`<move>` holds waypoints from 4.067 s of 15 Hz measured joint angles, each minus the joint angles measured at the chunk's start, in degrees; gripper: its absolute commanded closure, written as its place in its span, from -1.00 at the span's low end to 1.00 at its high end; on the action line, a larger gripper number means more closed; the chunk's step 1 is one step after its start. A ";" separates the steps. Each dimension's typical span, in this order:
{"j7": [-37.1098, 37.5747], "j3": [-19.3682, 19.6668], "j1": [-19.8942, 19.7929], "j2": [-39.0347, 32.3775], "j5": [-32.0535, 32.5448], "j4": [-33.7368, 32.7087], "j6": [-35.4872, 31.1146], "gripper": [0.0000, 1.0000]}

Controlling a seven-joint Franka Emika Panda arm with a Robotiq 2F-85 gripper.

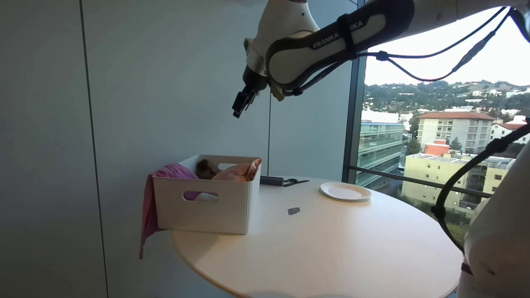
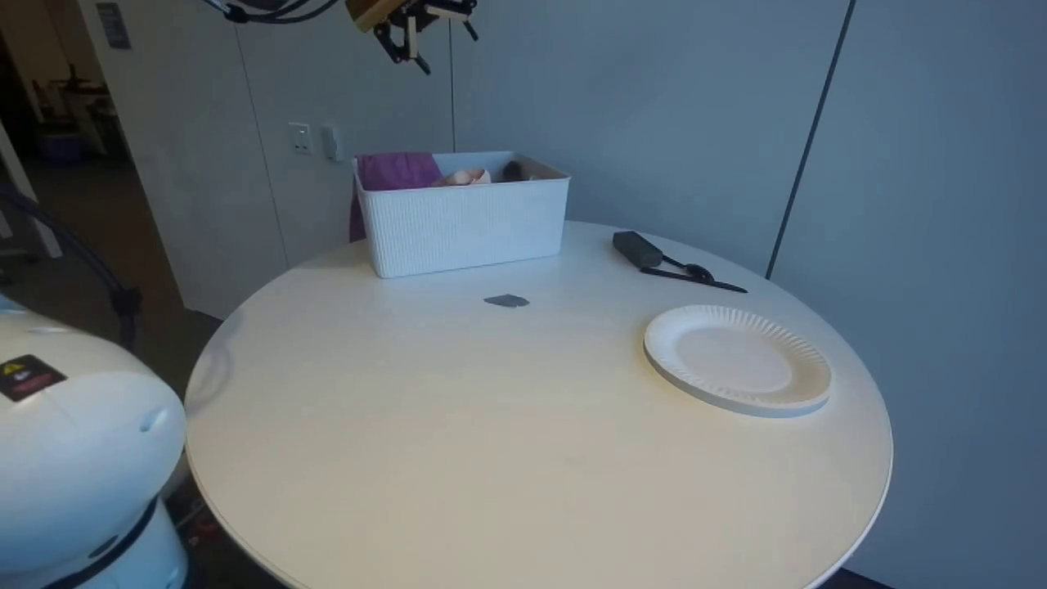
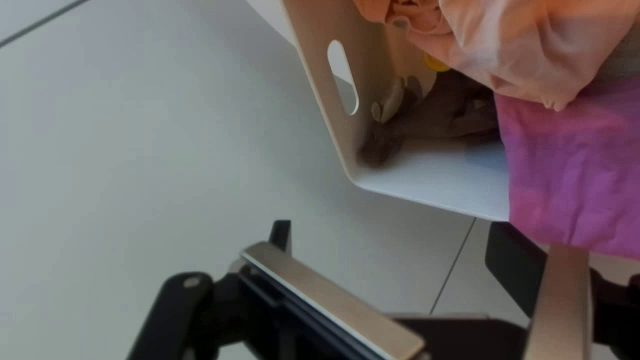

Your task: Remove some clothes from the white basket and put them on the table

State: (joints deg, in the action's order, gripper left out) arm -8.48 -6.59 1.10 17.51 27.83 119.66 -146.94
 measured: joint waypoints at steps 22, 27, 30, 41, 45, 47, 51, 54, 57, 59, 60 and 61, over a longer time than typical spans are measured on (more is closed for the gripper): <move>-42.22 -2.54 2.07 -41.33 -43.44 -43.85 38.78 -1.00; -39.05 -2.57 4.30 -47.96 -35.81 -52.84 42.02 -1.00; -34.35 -2.45 5.80 -52.59 -32.77 -58.37 42.30 -1.00; -22.80 -0.16 7.48 -62.19 -29.49 -71.34 43.21 0.60; -22.62 0.38 7.82 -62.57 -27.32 -72.85 42.95 0.92; -22.62 0.38 8.00 -62.38 -26.46 -73.63 42.13 0.89; -22.56 0.38 7.81 -60.78 -26.36 -74.72 37.73 0.79; -22.49 0.83 7.55 -58.28 -26.08 -74.70 33.31 0.81; -20.98 2.80 7.90 -54.46 -22.22 -73.89 28.18 0.83; -18.90 4.23 8.36 -51.29 -19.22 -72.44 24.88 0.82; -17.74 4.72 8.47 -49.65 -18.33 -71.36 23.95 0.81; -17.08 4.83 8.39 -48.13 -18.18 -70.09 23.89 0.31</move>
State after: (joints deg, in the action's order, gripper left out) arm -25.56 -1.77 9.49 -30.62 9.65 49.58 -123.04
